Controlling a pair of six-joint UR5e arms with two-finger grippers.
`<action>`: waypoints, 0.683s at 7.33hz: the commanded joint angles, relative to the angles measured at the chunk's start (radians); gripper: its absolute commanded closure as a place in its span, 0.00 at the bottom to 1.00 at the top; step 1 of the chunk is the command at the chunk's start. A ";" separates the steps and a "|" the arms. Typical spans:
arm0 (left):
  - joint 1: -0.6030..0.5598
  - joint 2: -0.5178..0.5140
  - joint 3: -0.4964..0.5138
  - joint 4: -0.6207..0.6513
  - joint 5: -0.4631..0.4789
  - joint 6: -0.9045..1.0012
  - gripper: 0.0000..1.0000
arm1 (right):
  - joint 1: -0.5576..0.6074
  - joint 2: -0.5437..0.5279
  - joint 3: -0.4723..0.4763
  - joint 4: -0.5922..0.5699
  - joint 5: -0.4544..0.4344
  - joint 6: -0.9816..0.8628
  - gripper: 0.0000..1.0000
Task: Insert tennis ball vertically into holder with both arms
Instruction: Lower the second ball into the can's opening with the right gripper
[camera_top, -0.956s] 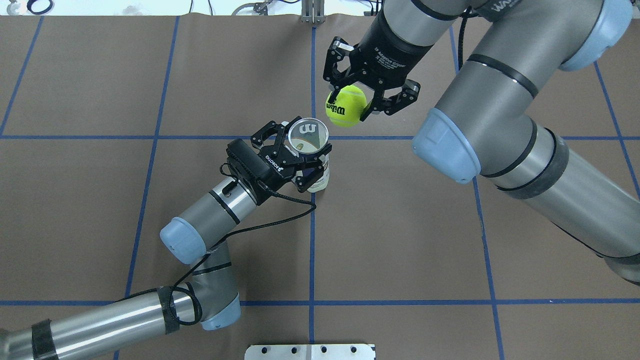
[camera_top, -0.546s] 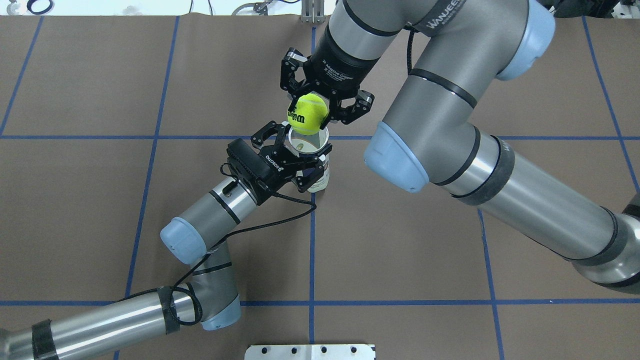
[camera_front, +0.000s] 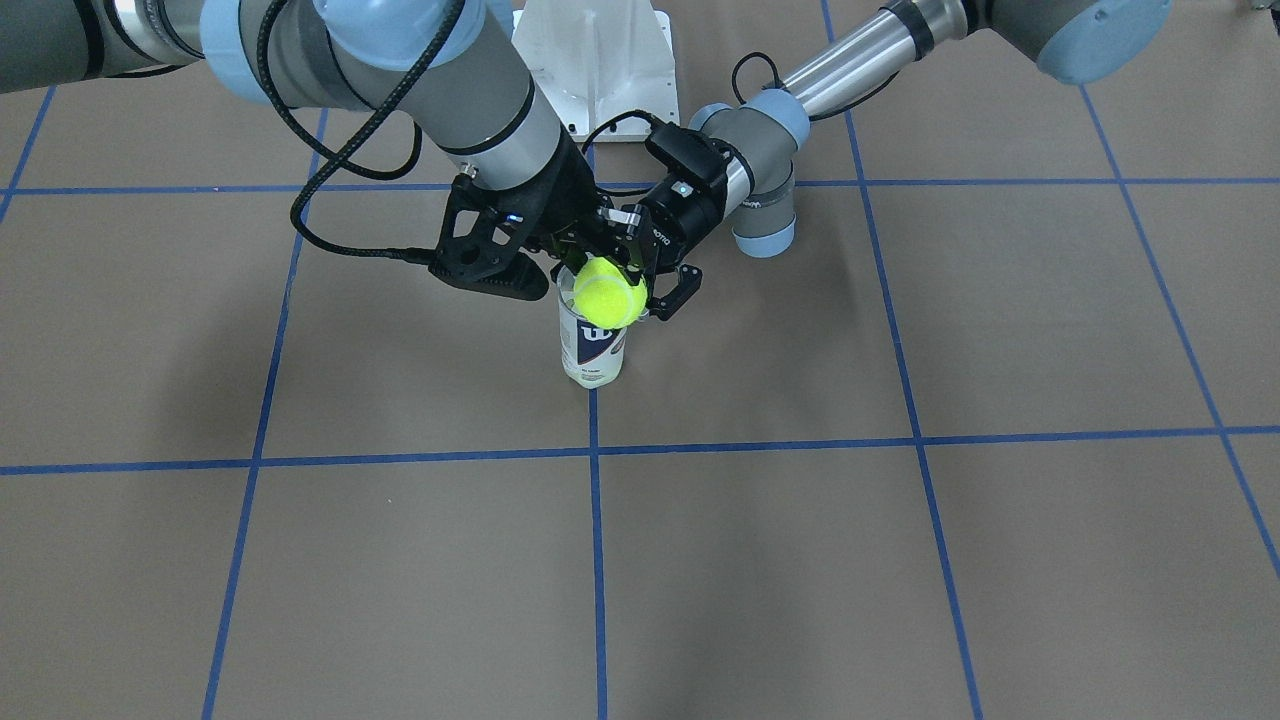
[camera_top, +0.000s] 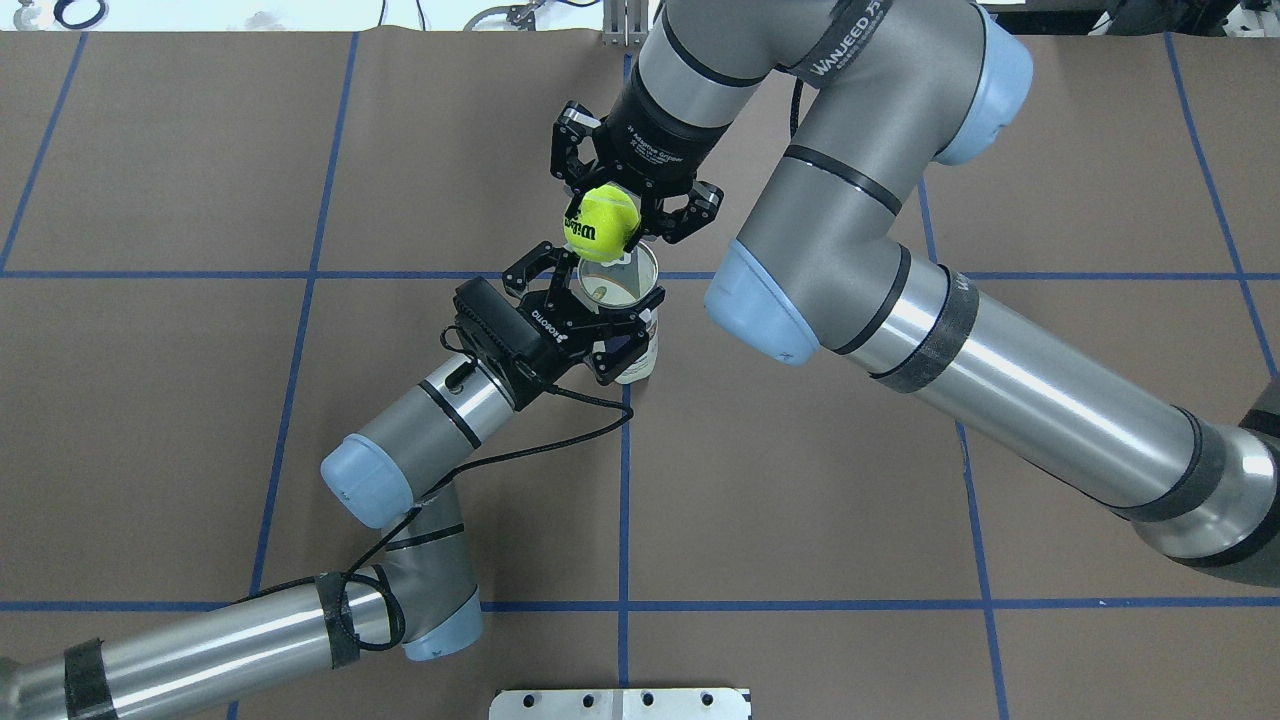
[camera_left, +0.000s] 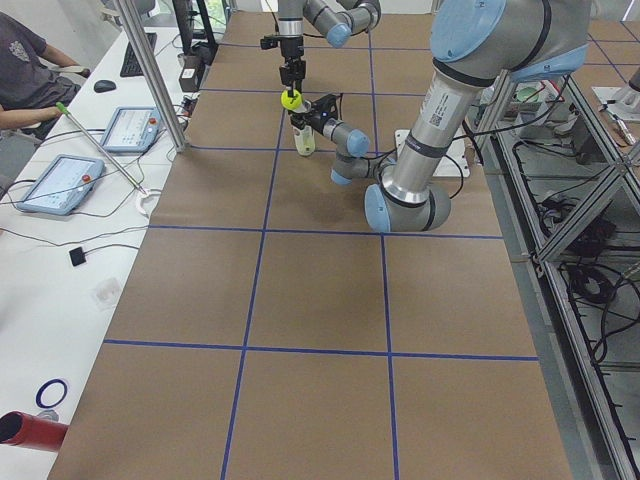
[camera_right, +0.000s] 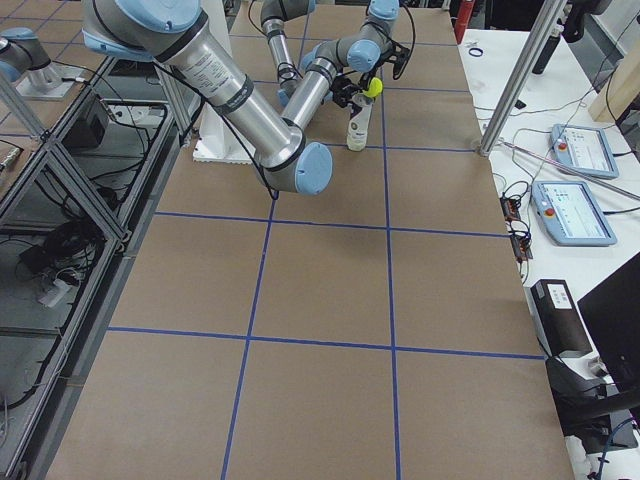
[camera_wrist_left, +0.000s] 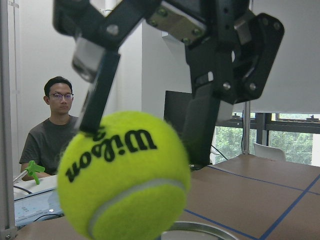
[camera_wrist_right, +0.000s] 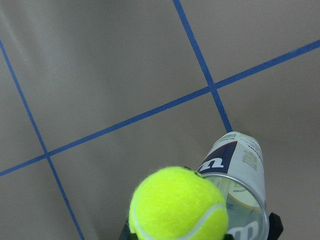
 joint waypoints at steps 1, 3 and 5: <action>0.000 0.001 0.000 -0.002 0.000 0.000 0.13 | 0.001 -0.013 0.036 -0.004 0.010 0.003 1.00; 0.000 0.001 0.000 -0.002 0.000 0.000 0.13 | -0.005 -0.034 0.063 -0.006 0.006 0.016 1.00; 0.002 0.001 0.000 -0.002 0.000 0.000 0.13 | -0.011 -0.053 0.058 -0.001 0.002 0.013 1.00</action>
